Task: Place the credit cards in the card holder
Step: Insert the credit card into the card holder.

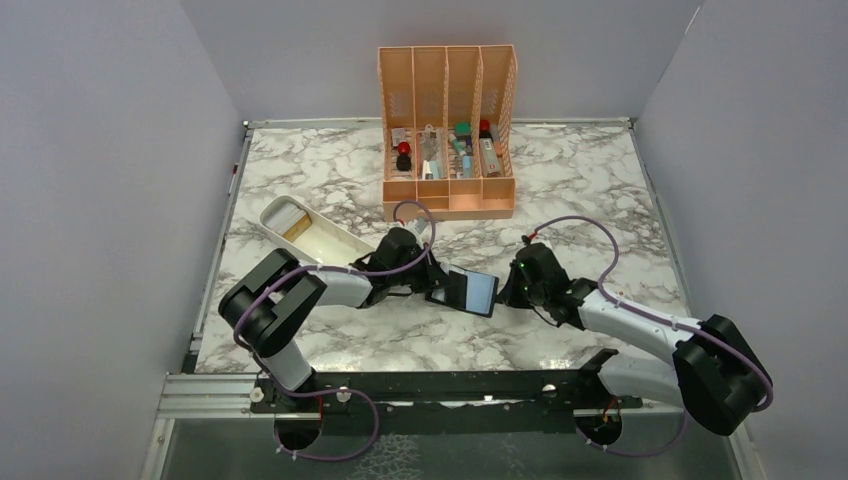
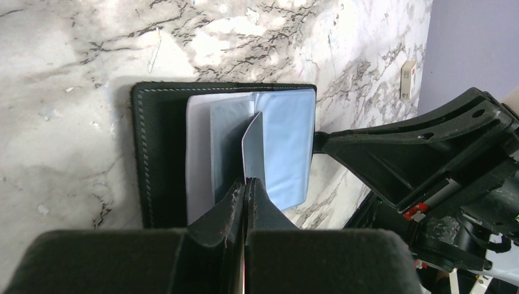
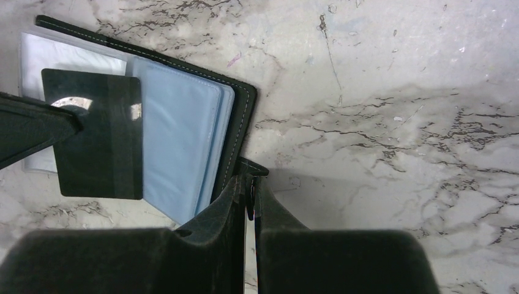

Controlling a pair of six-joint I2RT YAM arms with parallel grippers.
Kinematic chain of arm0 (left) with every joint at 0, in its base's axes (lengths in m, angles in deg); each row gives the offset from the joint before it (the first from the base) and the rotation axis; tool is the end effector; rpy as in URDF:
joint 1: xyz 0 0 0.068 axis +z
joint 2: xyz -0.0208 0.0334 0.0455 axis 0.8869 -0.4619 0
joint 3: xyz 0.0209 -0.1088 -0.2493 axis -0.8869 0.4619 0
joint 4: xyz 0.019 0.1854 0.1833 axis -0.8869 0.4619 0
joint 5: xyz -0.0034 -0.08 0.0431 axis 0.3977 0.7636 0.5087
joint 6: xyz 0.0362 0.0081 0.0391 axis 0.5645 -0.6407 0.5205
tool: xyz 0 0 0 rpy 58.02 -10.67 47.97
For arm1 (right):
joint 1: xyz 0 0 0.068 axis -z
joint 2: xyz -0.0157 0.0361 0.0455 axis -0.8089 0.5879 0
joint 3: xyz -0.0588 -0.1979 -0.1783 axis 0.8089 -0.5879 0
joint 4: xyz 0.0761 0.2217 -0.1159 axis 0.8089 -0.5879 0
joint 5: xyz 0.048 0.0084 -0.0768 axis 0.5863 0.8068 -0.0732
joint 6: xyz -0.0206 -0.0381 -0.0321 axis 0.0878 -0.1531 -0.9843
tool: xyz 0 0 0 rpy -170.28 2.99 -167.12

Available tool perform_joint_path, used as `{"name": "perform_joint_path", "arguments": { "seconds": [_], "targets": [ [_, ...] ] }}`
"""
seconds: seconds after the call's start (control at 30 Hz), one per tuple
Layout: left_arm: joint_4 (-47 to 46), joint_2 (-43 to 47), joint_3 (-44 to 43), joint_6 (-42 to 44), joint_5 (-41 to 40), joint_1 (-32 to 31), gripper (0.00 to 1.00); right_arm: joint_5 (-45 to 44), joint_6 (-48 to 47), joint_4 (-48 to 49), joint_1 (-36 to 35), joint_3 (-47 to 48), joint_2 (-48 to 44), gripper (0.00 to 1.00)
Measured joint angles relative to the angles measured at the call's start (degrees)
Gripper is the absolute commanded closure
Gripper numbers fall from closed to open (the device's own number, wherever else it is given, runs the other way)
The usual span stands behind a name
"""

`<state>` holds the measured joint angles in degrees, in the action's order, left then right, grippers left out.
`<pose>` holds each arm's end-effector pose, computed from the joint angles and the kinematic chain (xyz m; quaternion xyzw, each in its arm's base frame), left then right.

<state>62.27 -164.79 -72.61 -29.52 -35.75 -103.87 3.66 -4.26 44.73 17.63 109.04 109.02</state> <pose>0.2217 -0.2093 0.1366 -0.0233 0.8751 -0.4313 0.2181 0.1713 0.1218 0.1567 0.0258 0.9367 0.1711 0.3043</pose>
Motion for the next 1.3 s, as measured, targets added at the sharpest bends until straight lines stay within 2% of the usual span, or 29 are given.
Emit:
{"name": "perform_joint_path", "arguments": {
  "seconds": [0.37,0.87,1.3],
  "targets": [
    [0.5,-3.63,-4.24,3.82,1.92,0.0,1.0,0.26,-0.46,-0.63,0.0,0.0,-0.31,0.99],
    [19.41,-3.93,-15.61,18.08,-0.11,-0.28,1.0,0.2,-2.14,-1.57,-0.02,0.46,-0.31,0.99],
    [25.14,-4.5,-18.4,24.63,-0.15,-0.33,1.0,0.24,-2.43,-1.7,-0.02,0.57,-0.37,0.99]
  ]
}}
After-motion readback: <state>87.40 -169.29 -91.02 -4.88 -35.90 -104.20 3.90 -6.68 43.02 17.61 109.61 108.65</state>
